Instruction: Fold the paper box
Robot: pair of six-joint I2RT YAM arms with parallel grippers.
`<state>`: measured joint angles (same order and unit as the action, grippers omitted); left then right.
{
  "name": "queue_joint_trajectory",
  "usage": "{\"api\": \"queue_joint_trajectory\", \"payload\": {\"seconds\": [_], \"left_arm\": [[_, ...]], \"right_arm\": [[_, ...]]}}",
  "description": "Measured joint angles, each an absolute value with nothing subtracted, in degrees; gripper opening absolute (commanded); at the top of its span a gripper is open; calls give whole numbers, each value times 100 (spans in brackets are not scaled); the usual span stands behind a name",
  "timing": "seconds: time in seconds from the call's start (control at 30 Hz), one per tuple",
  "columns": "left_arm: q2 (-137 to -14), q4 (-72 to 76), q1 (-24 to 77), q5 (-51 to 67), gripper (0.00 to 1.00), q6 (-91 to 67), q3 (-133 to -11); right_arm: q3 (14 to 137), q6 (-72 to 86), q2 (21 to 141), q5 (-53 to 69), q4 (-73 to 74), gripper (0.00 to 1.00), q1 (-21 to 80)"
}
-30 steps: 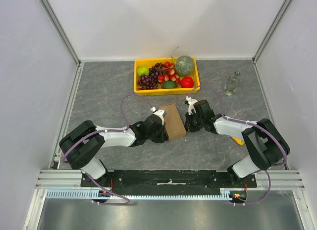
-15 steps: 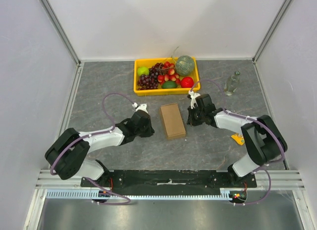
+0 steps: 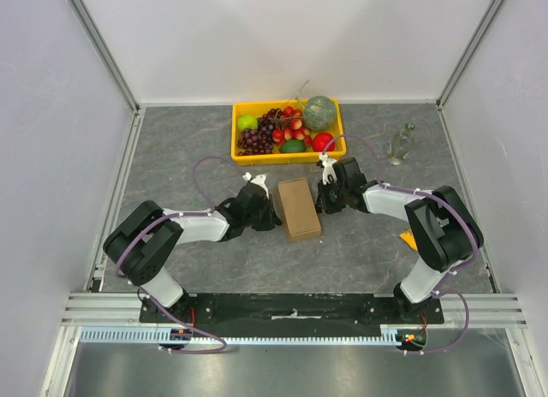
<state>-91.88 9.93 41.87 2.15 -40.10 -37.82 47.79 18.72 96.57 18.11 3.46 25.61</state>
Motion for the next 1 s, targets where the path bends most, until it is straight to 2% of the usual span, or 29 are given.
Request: {"api": "queue_joint_trajectory", "payload": {"seconds": [0.17, 0.6, 0.83, 1.0], "left_arm": [[-9452, 1350, 4198, 469, 2, -4021, -3874], [-9572, 1577, 4261, 543, 2, -4082, -3896], [-9319, 1455, 3647, 543, 2, -4095, -3673], [-9515, 1129, 3380, 443, 2, -4053, -4056]], "right_arm": [[4755, 2032, 9725, 2062, 224, 0, 2558], [4589, 2187, 9655, 1769, -137, 0, 2508], [4895, 1835, 9699, 1612, 416, 0, 2370], [5522, 1538, 10230, 1778, 504, 0, 2123]]}}
